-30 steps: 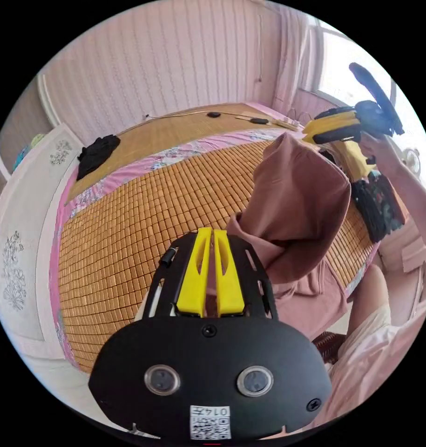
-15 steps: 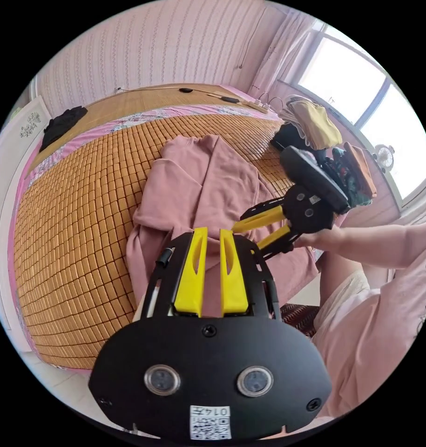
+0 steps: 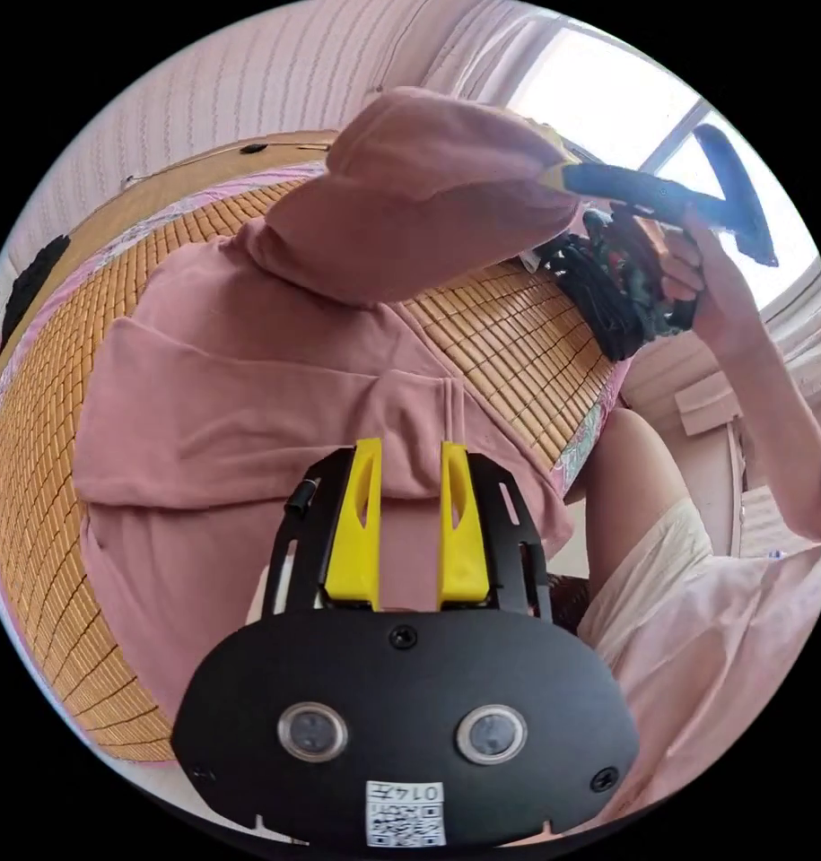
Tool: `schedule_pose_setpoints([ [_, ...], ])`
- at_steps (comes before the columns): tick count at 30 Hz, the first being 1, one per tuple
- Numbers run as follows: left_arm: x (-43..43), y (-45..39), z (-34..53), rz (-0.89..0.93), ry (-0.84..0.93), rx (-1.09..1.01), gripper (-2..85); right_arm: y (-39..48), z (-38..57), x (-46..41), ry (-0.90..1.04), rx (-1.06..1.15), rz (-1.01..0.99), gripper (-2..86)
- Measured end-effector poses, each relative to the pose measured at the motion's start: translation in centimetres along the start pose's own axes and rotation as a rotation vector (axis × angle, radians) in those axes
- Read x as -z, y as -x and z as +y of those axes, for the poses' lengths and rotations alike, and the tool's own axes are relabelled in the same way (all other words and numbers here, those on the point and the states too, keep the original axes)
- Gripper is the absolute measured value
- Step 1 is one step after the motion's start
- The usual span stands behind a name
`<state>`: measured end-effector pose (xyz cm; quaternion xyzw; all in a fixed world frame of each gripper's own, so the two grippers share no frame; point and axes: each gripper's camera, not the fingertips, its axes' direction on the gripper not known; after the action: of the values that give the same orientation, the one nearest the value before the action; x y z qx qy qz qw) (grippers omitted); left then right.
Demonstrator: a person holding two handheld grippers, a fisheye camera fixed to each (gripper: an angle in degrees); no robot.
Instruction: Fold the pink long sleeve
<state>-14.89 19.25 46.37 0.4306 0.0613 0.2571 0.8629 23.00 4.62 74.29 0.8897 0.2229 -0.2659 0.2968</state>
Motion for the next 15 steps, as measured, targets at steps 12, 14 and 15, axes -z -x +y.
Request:
schedule_pose_setpoints([
  [12,15.3,11.3,9.5,-0.044,-0.432,0.375,0.1,-7.1,4.4,-0.7,0.233,-0.104,0.214,4.3],
  [14,20.6,15.7,15.1,-0.167,-0.561,0.596,0.4,-5.5,3.3,-0.9,0.227,-0.061,0.274,4.5],
  [15,23.6,18.2,18.8,-0.288,-0.621,0.728,0.7,-5.1,2.9,-0.9,0.221,-0.048,0.296,4.6],
])
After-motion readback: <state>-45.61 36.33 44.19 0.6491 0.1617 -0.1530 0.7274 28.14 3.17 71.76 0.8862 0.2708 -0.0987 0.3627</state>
